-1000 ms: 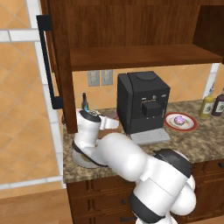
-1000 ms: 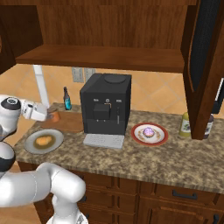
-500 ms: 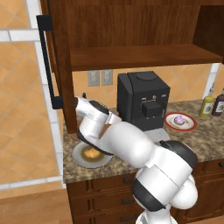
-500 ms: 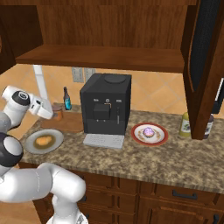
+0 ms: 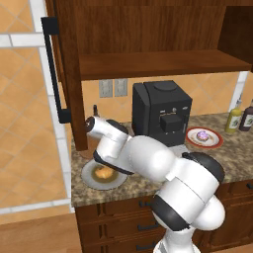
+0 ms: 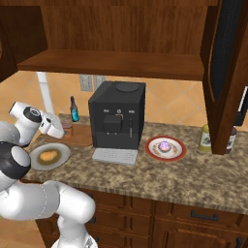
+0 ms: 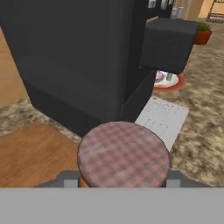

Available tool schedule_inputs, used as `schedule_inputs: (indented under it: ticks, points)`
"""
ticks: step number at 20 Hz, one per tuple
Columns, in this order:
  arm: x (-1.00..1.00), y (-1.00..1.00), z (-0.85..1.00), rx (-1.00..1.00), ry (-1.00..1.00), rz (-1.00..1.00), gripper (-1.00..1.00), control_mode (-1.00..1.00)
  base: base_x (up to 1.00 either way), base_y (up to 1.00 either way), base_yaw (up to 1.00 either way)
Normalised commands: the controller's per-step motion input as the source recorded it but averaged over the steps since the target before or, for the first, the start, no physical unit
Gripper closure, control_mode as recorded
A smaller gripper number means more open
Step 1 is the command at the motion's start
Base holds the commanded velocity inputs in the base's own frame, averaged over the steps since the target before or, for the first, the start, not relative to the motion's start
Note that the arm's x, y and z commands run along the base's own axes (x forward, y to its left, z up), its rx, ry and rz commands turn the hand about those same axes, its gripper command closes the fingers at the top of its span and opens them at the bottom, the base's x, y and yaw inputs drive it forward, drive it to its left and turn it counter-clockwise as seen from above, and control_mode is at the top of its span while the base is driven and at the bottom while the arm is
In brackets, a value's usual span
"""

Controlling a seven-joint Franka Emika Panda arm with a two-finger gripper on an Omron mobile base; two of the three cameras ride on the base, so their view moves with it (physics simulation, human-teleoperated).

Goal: From the different types of pastries on the counter, select a croissant and place it on the cutting board. Then retrieve a jar of jam from the cabinet and place it alongside the croissant on the cutting board.

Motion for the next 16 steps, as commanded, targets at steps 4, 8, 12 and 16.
schedule_inputs:
  ticks: [4, 8, 12, 16]
  points:
    - [0.5, -0.06, -0.01, 0.22, -0.17, 0.04, 1.0, -1.0, 0.0, 0.0, 0.0]
    - [0.05, -0.1, 0.0, 0.09, -0.04, 0.0, 1.0, -1.0, 0.0, 0.0, 0.0]
    - [0.0, 0.02, -0.44, 0.0, 0.06, 0.0, 1.0, -1.0, 0.0, 0.0, 0.0]
    - [0.0, 0.05, -0.13, 0.0, 0.04, 0.0, 1.0, -1.0, 0.0, 0.0, 0.0]
